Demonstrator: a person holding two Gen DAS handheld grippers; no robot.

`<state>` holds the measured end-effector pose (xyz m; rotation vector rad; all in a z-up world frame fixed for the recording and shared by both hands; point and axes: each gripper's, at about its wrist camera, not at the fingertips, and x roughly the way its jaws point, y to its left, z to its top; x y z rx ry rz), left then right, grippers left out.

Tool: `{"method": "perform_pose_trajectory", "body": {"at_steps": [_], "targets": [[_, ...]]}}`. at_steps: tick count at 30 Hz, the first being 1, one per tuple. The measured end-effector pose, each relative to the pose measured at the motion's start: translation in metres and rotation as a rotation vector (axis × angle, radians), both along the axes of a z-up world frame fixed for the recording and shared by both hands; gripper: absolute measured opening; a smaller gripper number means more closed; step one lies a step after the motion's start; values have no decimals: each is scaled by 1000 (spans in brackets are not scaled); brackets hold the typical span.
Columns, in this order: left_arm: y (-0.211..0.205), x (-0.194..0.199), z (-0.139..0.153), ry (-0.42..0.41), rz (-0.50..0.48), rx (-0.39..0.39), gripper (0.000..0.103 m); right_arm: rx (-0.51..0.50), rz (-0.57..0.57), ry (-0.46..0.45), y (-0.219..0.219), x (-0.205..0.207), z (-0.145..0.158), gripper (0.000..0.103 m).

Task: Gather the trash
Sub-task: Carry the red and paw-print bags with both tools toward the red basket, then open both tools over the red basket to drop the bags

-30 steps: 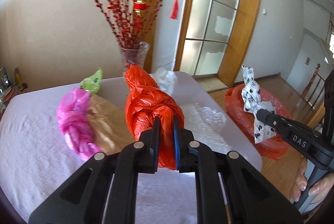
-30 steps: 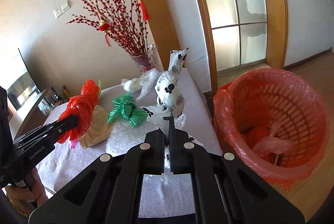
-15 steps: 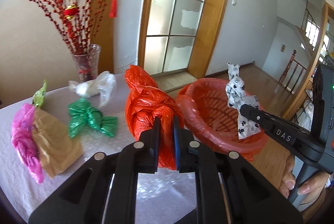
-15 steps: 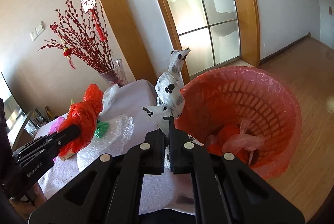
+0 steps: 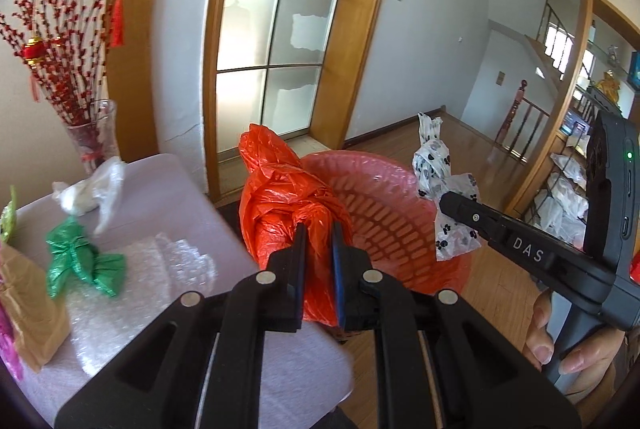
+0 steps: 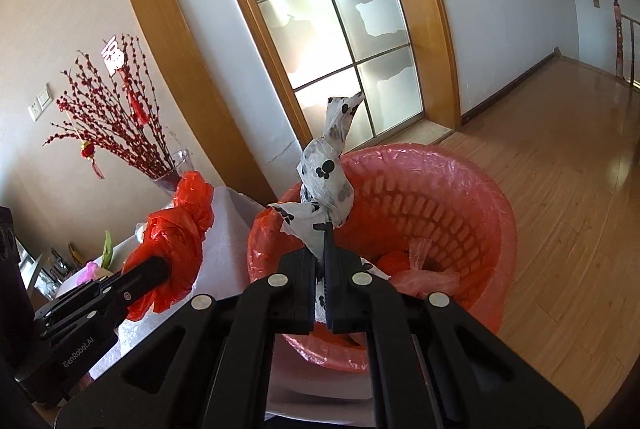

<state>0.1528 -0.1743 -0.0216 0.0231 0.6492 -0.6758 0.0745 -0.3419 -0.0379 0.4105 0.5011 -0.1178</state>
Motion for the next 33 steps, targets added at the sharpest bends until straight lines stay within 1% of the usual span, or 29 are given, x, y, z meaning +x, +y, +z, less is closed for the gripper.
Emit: {"method": "perform_pose_trajectory", "body": {"at_steps": [11, 14, 16, 17, 18, 20, 23, 25, 27, 33], "targets": [[-46, 21, -21, 62, -86, -8, 13, 29, -62, -12, -39, 8, 0, 4], [-59, 28, -25, 78, -101, -10, 15, 52, -64, -13, -48, 13, -3, 5], [-64, 35, -30, 98, -97, -15, 20, 80, -67, -3, -56, 17, -7, 10], [-65, 39, -34, 114, -96, -15, 25, 98, -71, 3, -60, 19, -10, 18], [-66, 41, -36, 125, -93, -15, 28, 116, -74, 6, -64, 18, -13, 28], [-64, 46, -42, 138, -82, -8, 32, 149, -84, 10, -70, 17, -20, 36], [-56, 46, -47, 146, -61, 4, 36, 150, -98, 27, -70, 13, -28, 37], [-47, 44, -46, 140, -40, 7, 41, 135, -105, 41, -67, 11, -31, 37], [-35, 42, -44, 121, -3, 9, 50, 116, -104, 50, -64, 10, -31, 37], [2, 32, -35, 86, 82, 27, 54, 31, -59, 58, -38, 15, -22, 37]]}}
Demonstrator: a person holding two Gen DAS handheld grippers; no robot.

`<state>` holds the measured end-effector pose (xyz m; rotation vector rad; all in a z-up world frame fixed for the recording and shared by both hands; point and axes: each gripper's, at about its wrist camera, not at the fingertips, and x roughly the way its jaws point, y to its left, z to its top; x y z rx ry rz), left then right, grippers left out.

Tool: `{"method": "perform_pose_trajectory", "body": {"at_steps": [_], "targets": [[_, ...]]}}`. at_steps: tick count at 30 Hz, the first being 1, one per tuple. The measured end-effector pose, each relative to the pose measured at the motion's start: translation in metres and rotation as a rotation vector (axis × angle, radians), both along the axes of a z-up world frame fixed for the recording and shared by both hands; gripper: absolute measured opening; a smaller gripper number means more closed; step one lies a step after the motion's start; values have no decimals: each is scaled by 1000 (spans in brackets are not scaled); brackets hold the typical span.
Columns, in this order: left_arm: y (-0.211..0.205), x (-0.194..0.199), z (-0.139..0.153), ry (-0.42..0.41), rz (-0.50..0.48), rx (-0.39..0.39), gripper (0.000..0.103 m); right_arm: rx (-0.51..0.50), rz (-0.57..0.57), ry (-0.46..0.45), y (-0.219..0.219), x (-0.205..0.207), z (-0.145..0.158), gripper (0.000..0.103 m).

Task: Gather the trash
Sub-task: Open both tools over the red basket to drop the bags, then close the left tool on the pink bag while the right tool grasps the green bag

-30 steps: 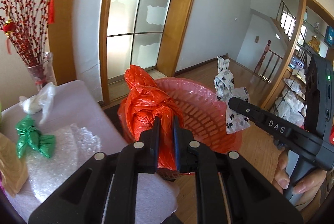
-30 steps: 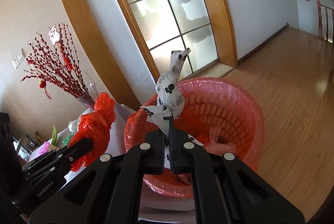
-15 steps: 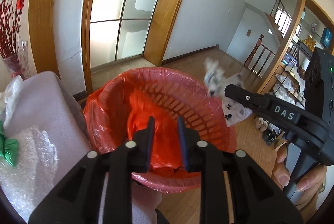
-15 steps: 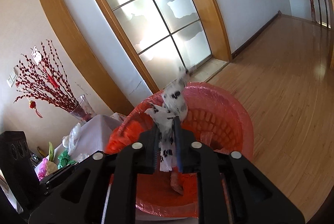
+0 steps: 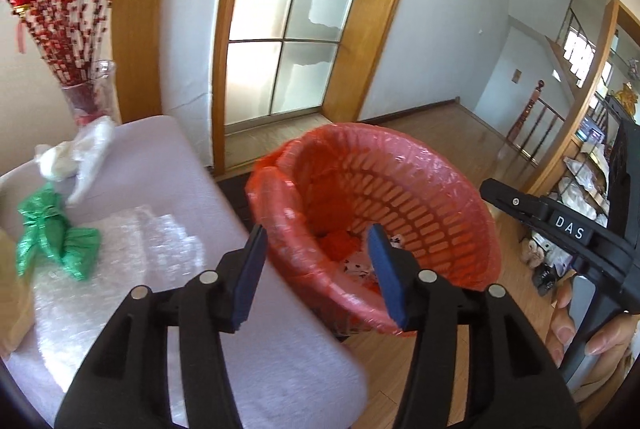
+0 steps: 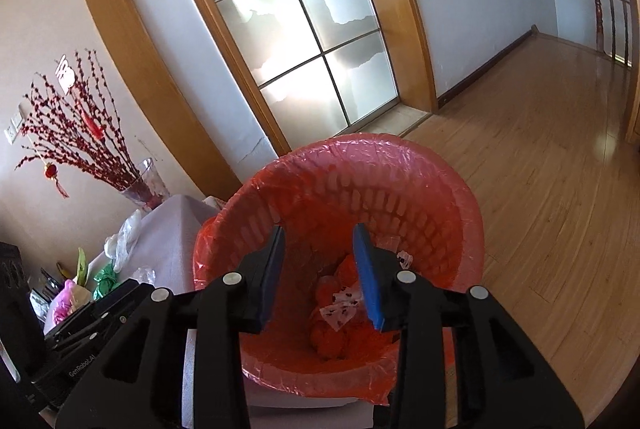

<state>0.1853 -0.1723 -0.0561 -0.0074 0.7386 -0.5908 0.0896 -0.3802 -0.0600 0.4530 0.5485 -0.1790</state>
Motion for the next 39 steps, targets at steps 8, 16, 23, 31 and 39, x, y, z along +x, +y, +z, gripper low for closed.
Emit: {"method": "perform_pose_trajectory", "body": {"at_steps": [8, 16, 23, 31, 39], "targets": [[78, -10, 18, -74, 204, 52, 58, -62, 137, -14, 57, 15, 16, 37], [170, -23, 30, -118, 434, 120, 64, -87, 318, -4, 131, 36, 18, 37], [248, -21, 25, -82, 593, 140, 65, -145, 405, -1, 178, 41, 17, 45], [299, 4, 1, 51, 651, 87, 65, -161, 453, 21, 197, 45, 10, 45], [302, 26, -19, 145, 639, 55, 60, -171, 471, 39, 207, 49, 6, 45]]}}
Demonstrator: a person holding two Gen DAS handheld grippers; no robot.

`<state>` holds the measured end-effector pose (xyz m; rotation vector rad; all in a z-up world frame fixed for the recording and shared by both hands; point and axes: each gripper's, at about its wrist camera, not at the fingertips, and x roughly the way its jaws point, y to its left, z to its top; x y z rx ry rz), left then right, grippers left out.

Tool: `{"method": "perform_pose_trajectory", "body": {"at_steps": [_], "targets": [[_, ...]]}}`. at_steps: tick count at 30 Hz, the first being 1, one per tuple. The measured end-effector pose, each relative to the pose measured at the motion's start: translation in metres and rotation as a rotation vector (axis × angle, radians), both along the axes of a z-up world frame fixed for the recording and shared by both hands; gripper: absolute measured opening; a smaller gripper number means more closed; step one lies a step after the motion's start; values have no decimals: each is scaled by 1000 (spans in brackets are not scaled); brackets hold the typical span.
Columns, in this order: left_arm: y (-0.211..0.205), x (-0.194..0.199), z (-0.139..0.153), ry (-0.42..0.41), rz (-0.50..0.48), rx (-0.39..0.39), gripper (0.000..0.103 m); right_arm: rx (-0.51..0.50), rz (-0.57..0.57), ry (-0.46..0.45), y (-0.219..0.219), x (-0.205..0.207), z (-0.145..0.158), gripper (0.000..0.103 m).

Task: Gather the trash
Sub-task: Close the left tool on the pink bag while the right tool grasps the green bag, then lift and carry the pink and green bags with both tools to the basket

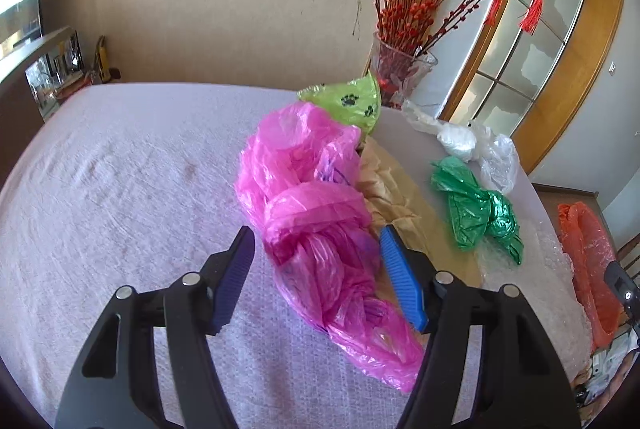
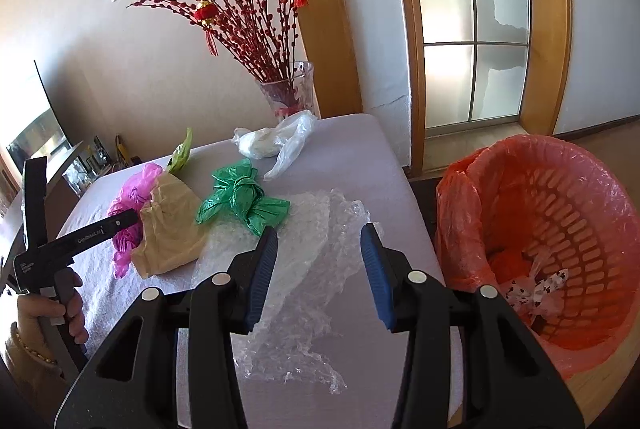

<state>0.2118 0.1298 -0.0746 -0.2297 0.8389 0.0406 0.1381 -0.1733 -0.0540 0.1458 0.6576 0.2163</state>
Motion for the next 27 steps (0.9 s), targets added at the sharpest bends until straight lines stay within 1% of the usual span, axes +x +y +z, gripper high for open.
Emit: {"method": "perform_pose_trajectory", "body": {"at_steps": [1, 3, 6, 11, 15, 21, 24, 27], "targets": [[0, 2, -3, 15, -4, -10, 57, -1, 3, 1, 1, 0, 0, 45], [1, 3, -8, 29, -6, -29, 47, -4, 8, 3, 4, 0, -1, 45], [2, 1, -6, 20, -2, -51, 44, -7, 17, 5, 8, 2, -1, 45], [9, -9, -1, 1, 11, -55, 44, -1, 43, 4, 20, 6, 0, 45], [18, -23, 9, -32, 31, -2, 44, -2, 83, 9, 36, 16, 2, 45], [33, -46, 25, -85, 77, 78, 44, -16, 150, 59, 68, 47, -1, 45], [43, -52, 33, -107, 98, 79, 44, -28, 174, 93, 85, 64, -6, 45], [49, -58, 40, -127, 111, 75, 44, -75, 174, 107, 101, 77, -10, 44]]}}
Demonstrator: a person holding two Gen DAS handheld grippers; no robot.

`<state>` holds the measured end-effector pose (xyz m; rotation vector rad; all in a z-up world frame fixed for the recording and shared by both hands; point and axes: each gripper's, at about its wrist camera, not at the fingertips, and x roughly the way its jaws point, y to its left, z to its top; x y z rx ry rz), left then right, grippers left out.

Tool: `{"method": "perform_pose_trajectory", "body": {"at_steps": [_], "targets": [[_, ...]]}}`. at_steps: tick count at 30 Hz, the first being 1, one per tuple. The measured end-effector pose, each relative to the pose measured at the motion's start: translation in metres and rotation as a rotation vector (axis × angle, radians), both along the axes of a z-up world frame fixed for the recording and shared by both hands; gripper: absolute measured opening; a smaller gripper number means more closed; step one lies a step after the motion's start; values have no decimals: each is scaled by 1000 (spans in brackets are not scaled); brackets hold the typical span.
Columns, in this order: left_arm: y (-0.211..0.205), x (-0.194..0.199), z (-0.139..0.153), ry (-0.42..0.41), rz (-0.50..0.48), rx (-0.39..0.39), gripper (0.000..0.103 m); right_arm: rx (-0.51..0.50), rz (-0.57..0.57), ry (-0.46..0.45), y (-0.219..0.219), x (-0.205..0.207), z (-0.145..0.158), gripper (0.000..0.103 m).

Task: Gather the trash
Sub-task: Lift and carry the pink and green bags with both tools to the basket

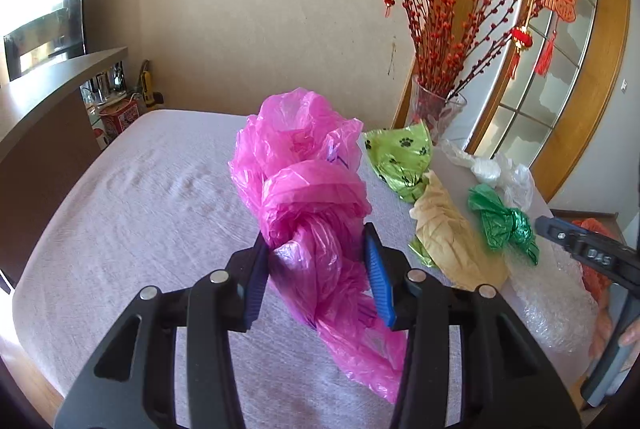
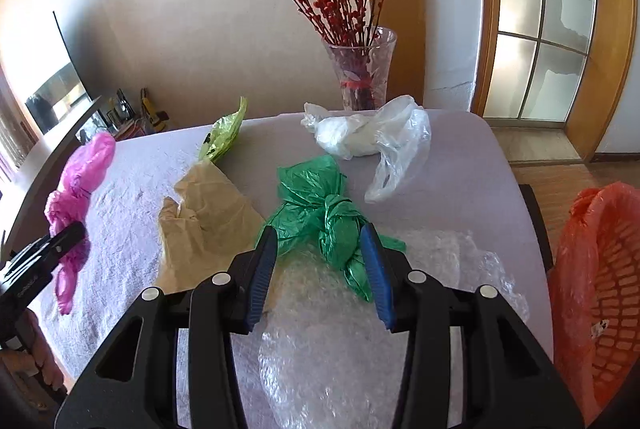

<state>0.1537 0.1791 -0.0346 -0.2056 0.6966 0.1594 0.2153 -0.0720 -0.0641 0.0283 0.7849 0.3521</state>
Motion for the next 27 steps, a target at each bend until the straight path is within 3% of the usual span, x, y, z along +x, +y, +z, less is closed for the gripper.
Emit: {"method": "perform_pose_trajectory", "body": {"at_steps": [4, 7, 12, 20, 27], "targets": [[1, -4, 4, -14, -4, -5, 44, -57, -30, 44, 11, 13, -11, 40], [-2, -5, 2, -15, -13, -8, 44, -108, -37, 75, 16, 19, -23, 20], [-10, -4, 1, -18, -39, -11, 44, -59, -42, 63, 1, 9, -19, 18], [-36, -7, 8, -40, -110, -6, 44, 17, -78, -29, -38, -35, 10, 18], [-67, -11, 14, -55, -180, 1, 44, 27, -144, -98, -69, -62, 23, 18]]}}
